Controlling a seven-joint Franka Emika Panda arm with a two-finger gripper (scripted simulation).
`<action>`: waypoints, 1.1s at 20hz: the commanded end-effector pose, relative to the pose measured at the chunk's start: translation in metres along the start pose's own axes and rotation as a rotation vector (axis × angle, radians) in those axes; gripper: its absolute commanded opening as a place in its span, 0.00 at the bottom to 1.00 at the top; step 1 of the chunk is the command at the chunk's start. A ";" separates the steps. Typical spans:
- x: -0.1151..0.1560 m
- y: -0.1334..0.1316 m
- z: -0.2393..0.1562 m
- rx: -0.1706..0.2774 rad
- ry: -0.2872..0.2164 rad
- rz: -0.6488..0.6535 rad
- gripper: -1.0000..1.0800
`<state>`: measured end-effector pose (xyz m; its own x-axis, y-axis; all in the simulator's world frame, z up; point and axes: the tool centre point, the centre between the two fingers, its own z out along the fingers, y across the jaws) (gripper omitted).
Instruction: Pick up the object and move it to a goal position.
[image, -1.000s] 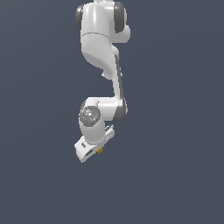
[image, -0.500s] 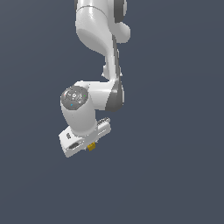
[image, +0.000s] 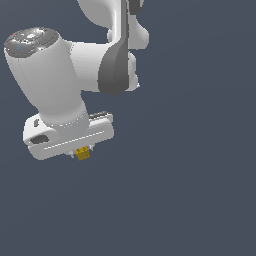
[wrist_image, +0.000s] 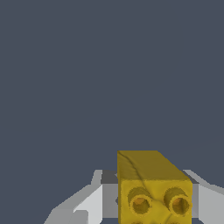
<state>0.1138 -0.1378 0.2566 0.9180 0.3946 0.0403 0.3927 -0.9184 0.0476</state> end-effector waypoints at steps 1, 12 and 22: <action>-0.003 0.011 -0.033 -0.008 0.004 0.055 0.00; -0.014 0.047 -0.138 -0.036 0.014 0.228 0.00; -0.019 0.060 -0.176 -0.046 0.018 0.291 0.00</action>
<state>0.1099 -0.1945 0.4303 0.9897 0.1214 0.0757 0.1157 -0.9903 0.0766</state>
